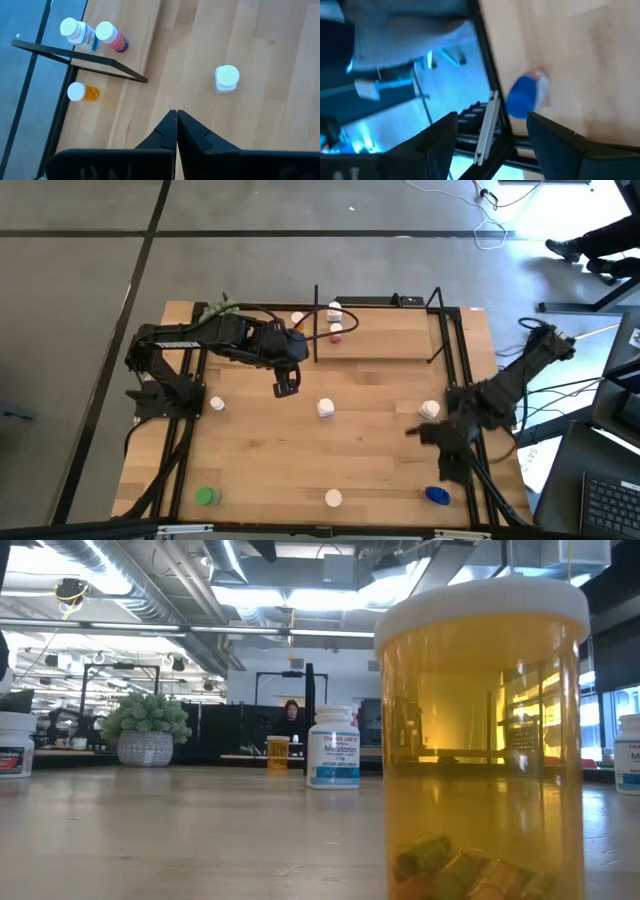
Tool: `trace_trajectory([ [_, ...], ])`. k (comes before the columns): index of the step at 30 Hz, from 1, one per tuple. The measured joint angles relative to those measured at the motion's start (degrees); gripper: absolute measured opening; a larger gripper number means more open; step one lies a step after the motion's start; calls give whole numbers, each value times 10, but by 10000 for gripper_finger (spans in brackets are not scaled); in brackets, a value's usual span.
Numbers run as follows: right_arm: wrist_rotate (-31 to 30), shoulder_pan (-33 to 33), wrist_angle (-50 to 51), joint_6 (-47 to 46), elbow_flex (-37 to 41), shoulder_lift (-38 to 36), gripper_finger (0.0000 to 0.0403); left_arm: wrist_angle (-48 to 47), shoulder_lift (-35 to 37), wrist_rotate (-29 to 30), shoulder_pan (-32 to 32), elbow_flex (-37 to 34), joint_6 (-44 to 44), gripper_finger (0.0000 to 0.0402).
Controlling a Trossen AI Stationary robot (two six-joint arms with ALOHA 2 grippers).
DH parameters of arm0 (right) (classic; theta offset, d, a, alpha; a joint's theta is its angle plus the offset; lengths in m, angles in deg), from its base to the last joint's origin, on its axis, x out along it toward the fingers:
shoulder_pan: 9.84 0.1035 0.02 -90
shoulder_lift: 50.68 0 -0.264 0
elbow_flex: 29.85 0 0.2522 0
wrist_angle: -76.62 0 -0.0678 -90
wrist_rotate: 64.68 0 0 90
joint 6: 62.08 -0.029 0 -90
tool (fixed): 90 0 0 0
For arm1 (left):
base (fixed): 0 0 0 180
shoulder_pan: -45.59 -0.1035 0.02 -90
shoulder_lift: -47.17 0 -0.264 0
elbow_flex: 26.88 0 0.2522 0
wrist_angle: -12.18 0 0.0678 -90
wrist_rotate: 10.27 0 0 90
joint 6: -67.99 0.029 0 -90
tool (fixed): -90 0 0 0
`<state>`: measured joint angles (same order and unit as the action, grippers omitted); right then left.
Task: Pick and place medicine bottles onto shelf by color
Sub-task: Put the blue medicine bottle on the shelf
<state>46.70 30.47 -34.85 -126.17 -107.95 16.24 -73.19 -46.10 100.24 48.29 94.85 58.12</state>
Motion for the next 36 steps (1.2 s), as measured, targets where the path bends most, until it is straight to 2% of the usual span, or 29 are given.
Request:
trace_trajectory([
  [5, 12, 45, -10, -18, 3, 48, 239, 0, 0, -4, 0, 0, 2, 0],
  [12, -24, 61, -2, -50, 3, 105, 239, 0, 0, -22, -1, 0, 30, 0],
  [19, 20, 62, -5, -73, 3, 145, 239, 0, 0, -21, -14, 0, 30, 0],
  [26, 24, 62, -7, -109, 3, 168, 239, 0, 0, -22, -14, 0, 30, 0],
  [32, 65, 61, -10, -159, 3, 193, 239, 1, 0, -22, -19, 0, 30, 0],
  [36, 67, 61, -10, -159, 3, 210, 239, 1, 0, -22, -26, 0, 25, 0],
])
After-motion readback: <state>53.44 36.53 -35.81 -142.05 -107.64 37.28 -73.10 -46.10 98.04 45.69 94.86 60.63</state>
